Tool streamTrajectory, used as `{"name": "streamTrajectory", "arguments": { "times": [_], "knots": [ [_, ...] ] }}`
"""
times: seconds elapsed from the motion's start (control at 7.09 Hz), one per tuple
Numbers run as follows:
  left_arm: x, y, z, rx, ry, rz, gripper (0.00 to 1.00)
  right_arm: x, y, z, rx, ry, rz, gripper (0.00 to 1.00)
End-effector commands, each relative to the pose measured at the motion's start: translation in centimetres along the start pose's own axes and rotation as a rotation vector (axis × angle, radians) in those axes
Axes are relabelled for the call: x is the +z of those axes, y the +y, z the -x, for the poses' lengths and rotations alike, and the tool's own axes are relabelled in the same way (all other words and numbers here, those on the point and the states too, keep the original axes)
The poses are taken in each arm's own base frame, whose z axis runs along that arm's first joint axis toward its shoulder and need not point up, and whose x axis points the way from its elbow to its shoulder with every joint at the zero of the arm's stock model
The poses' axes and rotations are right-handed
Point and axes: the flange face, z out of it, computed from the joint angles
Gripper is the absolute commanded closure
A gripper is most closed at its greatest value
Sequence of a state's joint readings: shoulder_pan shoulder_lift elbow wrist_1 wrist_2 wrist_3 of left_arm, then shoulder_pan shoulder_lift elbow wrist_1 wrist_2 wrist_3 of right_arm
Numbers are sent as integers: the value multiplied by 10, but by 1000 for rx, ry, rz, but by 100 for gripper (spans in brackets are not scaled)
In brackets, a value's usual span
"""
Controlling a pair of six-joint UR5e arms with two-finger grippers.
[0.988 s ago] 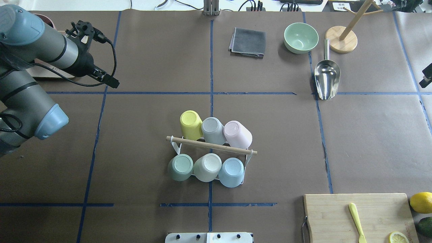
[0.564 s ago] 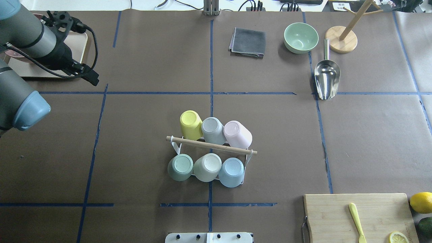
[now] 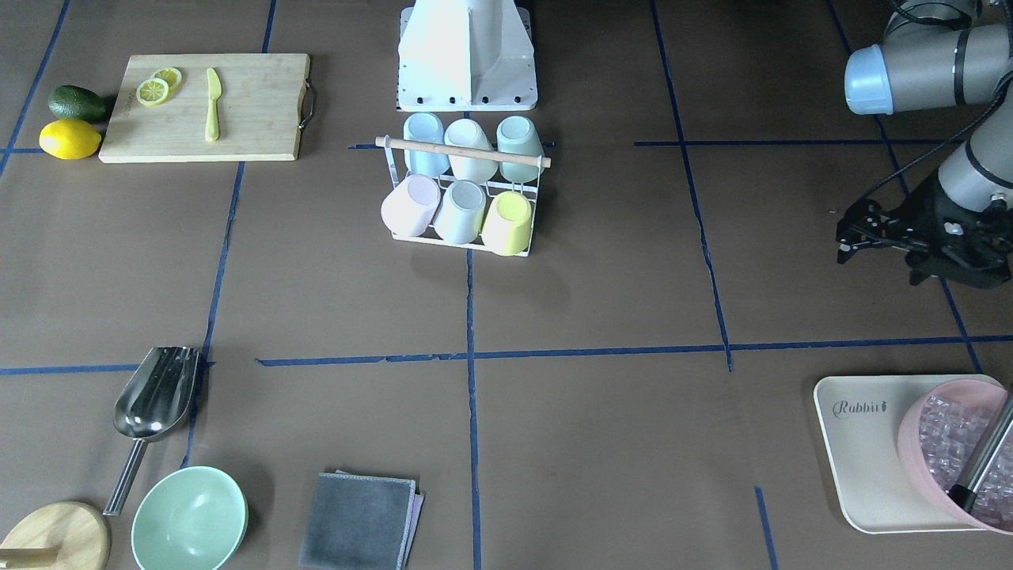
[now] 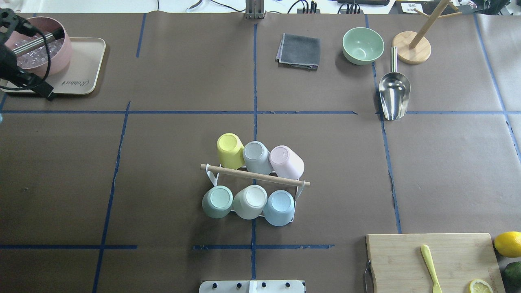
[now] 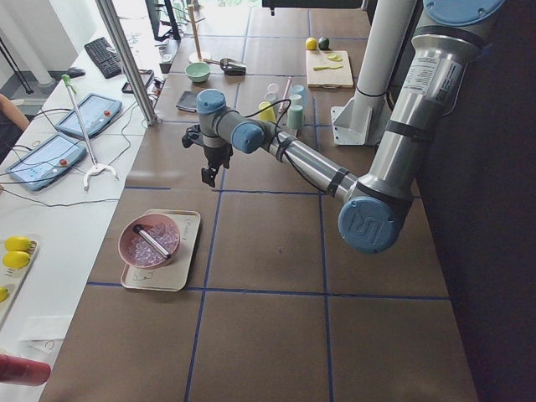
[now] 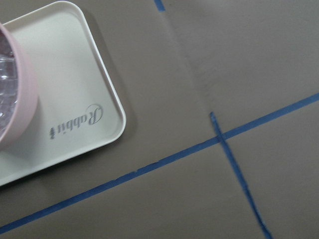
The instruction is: Place cup on cup holder
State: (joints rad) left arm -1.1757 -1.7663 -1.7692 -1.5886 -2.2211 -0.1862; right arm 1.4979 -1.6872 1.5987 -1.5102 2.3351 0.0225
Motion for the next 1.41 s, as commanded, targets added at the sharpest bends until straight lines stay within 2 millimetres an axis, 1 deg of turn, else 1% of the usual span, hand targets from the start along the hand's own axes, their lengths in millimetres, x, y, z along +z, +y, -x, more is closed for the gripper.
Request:
{"name": "streamTrajectory", "arguments": {
  "times": [0.0, 0.28, 0.42, 0.56, 0.71, 0.85, 0.99, 1.13, 1.27],
  "knots": [
    [10, 76, 93, -175, 34, 57, 0, -9, -1, -6, 19, -7, -19, 0],
    [0, 123, 162, -342, 34, 52, 0, -10, 0, -7, 20, -6, -22, 0],
    [-1, 143, 209, -443, 31, 46, 0, -10, 0, -8, 23, 1, -21, 0],
    [-6, 150, 216, -459, 72, 19, 0, -9, 1, -9, 23, 2, -19, 0],
    [-8, 164, 236, -519, 74, 15, 0, -8, 2, -10, 22, 4, -19, 0],
    [-7, 168, 245, -544, 73, 13, 0, -6, 4, -12, 25, 5, -14, 0],
    [-12, 160, 242, -611, 72, -7, 0, -6, 5, -12, 26, 5, -13, 0],
    [-14, 160, 240, -603, 72, -46, 0, -5, 5, -13, 27, 5, -12, 0],
    [-12, 164, 242, -588, 72, -53, 0, -5, 6, -13, 27, 4, -12, 0]
  ]
}}
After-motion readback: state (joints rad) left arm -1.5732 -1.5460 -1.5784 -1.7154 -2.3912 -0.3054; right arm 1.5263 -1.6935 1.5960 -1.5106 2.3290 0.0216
